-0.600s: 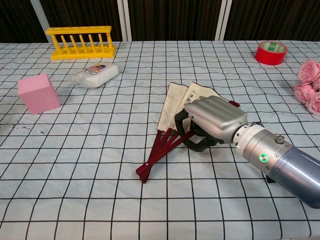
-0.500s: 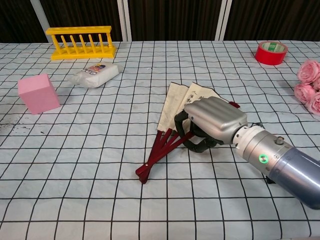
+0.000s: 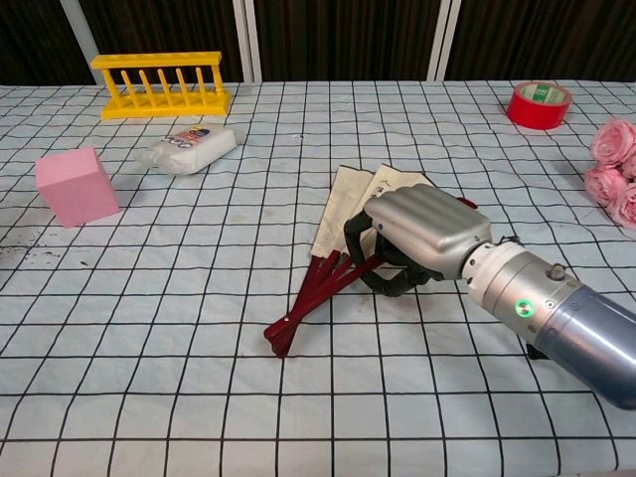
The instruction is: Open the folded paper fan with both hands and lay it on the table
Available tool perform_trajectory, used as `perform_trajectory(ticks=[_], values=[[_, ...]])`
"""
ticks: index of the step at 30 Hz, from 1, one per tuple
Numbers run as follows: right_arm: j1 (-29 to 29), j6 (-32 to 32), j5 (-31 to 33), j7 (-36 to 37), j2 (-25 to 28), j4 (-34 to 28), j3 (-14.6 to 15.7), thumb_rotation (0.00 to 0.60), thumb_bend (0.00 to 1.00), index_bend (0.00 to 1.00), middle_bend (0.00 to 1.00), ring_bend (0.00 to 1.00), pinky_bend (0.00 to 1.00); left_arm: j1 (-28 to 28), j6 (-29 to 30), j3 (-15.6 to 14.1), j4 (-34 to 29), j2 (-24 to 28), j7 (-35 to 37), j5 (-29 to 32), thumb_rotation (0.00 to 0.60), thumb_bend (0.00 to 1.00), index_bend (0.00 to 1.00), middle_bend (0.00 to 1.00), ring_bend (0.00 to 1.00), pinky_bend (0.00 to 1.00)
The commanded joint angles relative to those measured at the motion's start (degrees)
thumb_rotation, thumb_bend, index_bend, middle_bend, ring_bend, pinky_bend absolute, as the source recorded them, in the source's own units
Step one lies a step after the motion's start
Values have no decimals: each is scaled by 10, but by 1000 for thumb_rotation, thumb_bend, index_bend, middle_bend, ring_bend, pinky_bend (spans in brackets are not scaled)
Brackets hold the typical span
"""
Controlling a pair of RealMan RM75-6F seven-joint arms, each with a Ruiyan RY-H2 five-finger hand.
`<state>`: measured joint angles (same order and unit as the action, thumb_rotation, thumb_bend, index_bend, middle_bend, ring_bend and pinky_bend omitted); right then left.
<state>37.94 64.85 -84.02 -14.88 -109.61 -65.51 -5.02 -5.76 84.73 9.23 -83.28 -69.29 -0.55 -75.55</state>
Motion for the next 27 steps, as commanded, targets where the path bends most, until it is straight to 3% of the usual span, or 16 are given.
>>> perform_trajectory(ticks=[1,9,15,20,27], values=[[-3,2,0,-4,3,-9,0,600,577,808,979,1000,918,1,4,0,-1,1,2,-3,600,0,0,0,0,0],[-6,-3,-1,-11,-1,-15,2,600,576,810,979,1000,918,4,7,0,-3,4,7,-3,600,0,0,0,0,0],[3,-7,1,-12,-3,-18,-15,600,580,841,979,1000,918,2,6,-1,-2,4,3,-6,600,0,0,0,0,0],[18,-12,17,-9,-7,-29,-51,600,589,869,979,1000,918,-1,5,2,-7,5,-2,-6,600,0,0,0,0,0],[60,-27,58,-18,-19,-44,-131,600,597,876,981,1000,918,-24,-4,17,-19,18,-20,-14,600,1,15,0,0,0]])
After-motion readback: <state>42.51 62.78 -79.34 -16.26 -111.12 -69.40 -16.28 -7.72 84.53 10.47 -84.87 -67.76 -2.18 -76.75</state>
